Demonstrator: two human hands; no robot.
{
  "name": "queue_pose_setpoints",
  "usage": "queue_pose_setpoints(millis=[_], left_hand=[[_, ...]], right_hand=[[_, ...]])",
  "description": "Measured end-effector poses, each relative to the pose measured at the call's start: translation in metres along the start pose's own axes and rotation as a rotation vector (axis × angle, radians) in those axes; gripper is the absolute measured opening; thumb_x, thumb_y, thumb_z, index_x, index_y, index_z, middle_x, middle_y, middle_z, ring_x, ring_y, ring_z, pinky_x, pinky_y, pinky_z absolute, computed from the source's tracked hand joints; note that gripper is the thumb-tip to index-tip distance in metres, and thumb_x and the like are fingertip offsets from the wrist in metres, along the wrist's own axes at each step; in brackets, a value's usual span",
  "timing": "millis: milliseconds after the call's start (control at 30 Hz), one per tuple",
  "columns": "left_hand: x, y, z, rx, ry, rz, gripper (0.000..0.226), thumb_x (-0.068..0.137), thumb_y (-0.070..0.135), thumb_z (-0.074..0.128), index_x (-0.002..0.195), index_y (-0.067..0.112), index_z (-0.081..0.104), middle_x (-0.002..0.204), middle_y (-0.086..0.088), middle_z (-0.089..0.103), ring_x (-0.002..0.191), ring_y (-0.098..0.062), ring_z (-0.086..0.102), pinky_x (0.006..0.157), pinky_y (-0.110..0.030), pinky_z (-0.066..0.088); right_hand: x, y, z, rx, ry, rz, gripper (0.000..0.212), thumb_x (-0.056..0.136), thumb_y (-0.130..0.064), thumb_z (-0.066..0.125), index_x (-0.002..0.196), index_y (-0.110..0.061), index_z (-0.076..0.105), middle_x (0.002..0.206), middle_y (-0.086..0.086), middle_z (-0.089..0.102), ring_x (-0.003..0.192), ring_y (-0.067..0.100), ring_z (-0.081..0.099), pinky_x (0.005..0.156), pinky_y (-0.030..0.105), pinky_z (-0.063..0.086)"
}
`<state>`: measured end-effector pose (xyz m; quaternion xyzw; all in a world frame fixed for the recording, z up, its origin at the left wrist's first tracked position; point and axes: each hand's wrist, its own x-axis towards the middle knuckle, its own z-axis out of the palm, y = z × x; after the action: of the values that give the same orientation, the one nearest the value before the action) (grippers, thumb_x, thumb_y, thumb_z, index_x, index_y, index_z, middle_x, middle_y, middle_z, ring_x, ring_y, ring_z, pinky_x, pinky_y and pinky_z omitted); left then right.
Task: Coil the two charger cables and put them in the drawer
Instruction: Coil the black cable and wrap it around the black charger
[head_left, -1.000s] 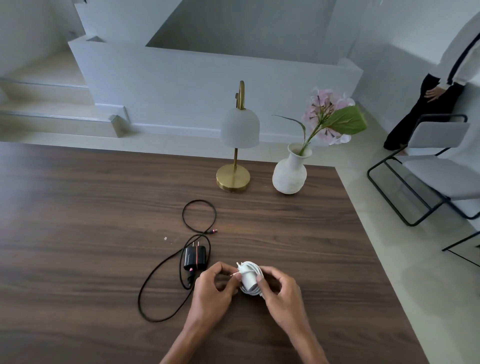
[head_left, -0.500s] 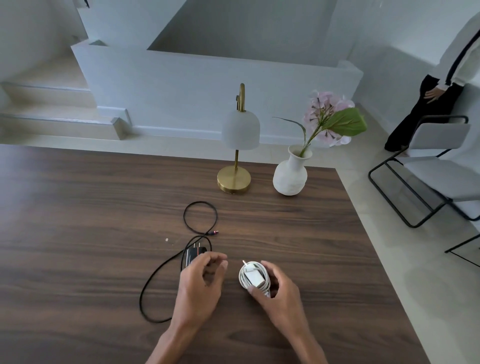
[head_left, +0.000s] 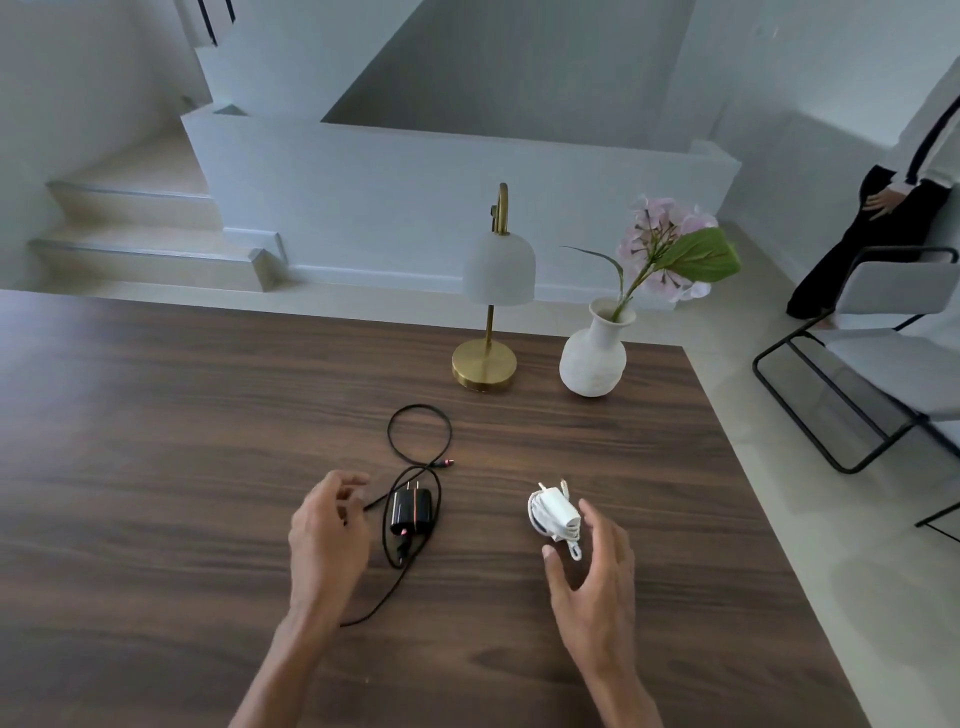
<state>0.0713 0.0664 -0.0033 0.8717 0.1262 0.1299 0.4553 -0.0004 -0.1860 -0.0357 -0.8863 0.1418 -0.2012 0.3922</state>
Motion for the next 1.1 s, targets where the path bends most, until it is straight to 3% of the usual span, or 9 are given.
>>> queue_pose_setpoints(millis=[67,133,233,300,467,700,833,967,1100], left_hand=[[0.012,-0.018,0.001,0.108,-0.244,0.084,0.044,0.086,-0.007,0.061,0.098,0.034,0.066,0.100,0.001,0.067,0.096,-0.027,0.070,0.087,-0.035,0.055],[0.020,-0.025,0.005,0.209,-0.477,0.305,0.060,0.079,-0.015,0.056,0.119,0.029,0.067,0.119,-0.003,0.061,0.116,-0.028,0.062,0.100,-0.039,0.052],[0.026,-0.011,0.007,0.517,-0.715,0.500,0.072,0.083,-0.005,0.060,0.142,0.036,0.053,0.156,-0.004,0.035,0.142,-0.025,0.040,0.114,-0.040,0.040],[0.029,-0.002,0.009,0.699,-0.773,0.575,0.075,0.087,0.003,0.064,0.148,0.042,0.041,0.160,-0.001,0.026,0.144,-0.023,0.035,0.115,-0.038,0.037],[0.025,0.005,0.005,0.799,-0.710,0.671,0.059,0.088,0.020,0.070,0.141,0.031,0.046,0.137,-0.006,0.042,0.125,-0.024,0.050,0.100,-0.035,0.050],[0.013,-0.013,-0.005,0.774,-0.711,0.585,0.066,0.091,0.043,0.066,0.148,0.024,0.037,0.143,-0.005,0.044,0.121,-0.026,0.060,0.089,-0.041,0.054],[-0.007,-0.007,-0.019,0.844,-0.642,0.545,0.049,0.089,0.066,0.053,0.118,0.026,0.055,0.114,-0.003,0.066,0.102,-0.027,0.067,0.075,-0.037,0.050],[-0.025,0.007,-0.034,0.574,-0.605,0.345,0.051,0.092,0.068,0.046,0.073,0.021,0.054,0.067,0.001,0.064,0.064,-0.020,0.063,0.058,-0.034,0.041],[-0.037,0.033,-0.060,0.221,-0.917,0.190,0.063,0.086,0.069,0.053,0.078,0.008,0.068,0.064,0.001,0.066,0.054,-0.010,0.056,0.056,-0.030,0.047]], right_hand=[[-0.007,-0.007,-0.001,0.011,0.005,-0.043,0.063,0.081,-0.009,0.077,0.137,-0.014,0.051,0.130,0.000,0.056,0.120,0.018,0.051,0.102,0.004,0.031],[-0.012,-0.014,-0.002,0.031,0.008,-0.080,0.061,0.082,-0.007,0.075,0.136,-0.019,0.051,0.129,-0.004,0.054,0.120,0.016,0.050,0.104,0.022,0.041],[-0.017,-0.021,-0.004,0.044,-0.004,-0.094,0.057,0.084,-0.008,0.072,0.135,-0.023,0.051,0.130,-0.008,0.053,0.121,0.012,0.050,0.105,0.035,0.046],[-0.020,-0.022,-0.004,0.050,-0.018,-0.103,0.054,0.085,-0.009,0.070,0.134,-0.023,0.052,0.132,-0.009,0.054,0.123,0.012,0.050,0.105,0.039,0.048],[-0.025,-0.032,-0.001,0.083,-0.072,-0.123,0.049,0.087,-0.013,0.069,0.132,-0.025,0.054,0.131,-0.013,0.054,0.123,0.011,0.054,0.101,0.040,0.051],[-0.031,-0.049,0.002,0.138,-0.157,-0.117,0.046,0.088,-0.018,0.068,0.131,-0.031,0.055,0.116,-0.014,0.055,0.109,0.003,0.056,0.092,0.029,0.053],[-0.039,-0.054,-0.008,0.170,-0.192,-0.123,0.043,0.088,-0.017,0.069,0.127,-0.033,0.058,0.113,-0.014,0.056,0.107,0.002,0.056,0.090,0.028,0.054],[-0.034,-0.066,-0.017,0.234,-0.266,-0.163,0.037,0.090,-0.016,0.066,0.122,-0.034,0.061,0.111,-0.015,0.057,0.104,0.004,0.058,0.087,0.027,0.055],[-0.027,-0.084,-0.031,0.402,-0.362,-0.205,0.044,0.093,-0.004,0.059,0.122,-0.036,0.064,0.120,-0.011,0.060,0.102,0.007,0.061,0.083,0.018,0.054]])
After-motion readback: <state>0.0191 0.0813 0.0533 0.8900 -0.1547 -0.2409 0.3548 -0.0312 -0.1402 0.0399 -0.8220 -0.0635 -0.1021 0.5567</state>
